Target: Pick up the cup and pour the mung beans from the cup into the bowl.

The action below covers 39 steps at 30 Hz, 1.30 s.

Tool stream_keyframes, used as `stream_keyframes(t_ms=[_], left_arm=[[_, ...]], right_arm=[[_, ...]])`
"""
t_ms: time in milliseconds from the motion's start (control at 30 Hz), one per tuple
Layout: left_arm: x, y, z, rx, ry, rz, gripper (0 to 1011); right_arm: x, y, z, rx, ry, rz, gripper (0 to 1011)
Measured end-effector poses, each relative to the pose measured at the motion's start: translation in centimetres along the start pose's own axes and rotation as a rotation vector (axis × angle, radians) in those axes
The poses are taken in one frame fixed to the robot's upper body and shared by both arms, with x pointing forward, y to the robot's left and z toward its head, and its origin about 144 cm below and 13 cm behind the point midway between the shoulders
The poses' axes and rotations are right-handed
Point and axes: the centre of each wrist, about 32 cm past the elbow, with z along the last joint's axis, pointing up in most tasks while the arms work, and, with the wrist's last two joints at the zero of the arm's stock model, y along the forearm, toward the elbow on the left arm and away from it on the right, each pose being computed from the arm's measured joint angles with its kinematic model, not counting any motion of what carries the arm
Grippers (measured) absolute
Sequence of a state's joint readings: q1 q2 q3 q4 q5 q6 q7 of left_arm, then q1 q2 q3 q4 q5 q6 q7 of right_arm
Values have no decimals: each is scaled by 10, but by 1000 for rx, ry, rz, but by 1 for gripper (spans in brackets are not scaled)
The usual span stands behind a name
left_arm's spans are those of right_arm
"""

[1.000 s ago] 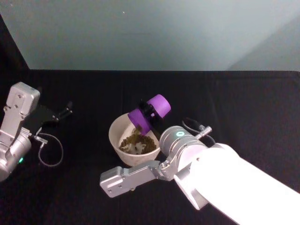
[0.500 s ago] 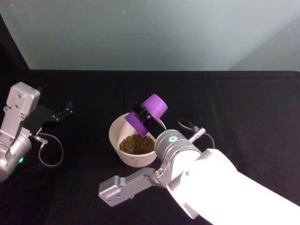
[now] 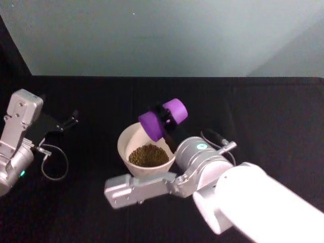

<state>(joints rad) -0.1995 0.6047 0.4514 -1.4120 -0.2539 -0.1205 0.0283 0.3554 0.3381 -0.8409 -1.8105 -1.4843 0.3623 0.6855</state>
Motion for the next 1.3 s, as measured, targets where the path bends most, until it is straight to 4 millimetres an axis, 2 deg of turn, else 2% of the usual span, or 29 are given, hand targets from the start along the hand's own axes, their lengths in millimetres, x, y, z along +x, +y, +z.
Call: stream_keyframes(t_ms=[300,367,567,933,1033,1300], left_arm=[[0,0,0,0,0,0,1000],[0,0,0,0,0,0,1000],[0,0,0,0,0,0,1000],[0,0,0,0,0,0,1000],[0,0,0,0,0,0,1000],[0,0,0,0,0,0,1000]], right_arm=[[-11,-5,-33,42,354,-66,723],[-17,-6,-46,70,488,-91,723],[-29,-7,-66,120,706,-125,723],[-49,-5,-92,212,1050,-159,723],[-57,-4,-102,246,1186,-161,723],[-77,-1,-117,310,1416,-151,723]])
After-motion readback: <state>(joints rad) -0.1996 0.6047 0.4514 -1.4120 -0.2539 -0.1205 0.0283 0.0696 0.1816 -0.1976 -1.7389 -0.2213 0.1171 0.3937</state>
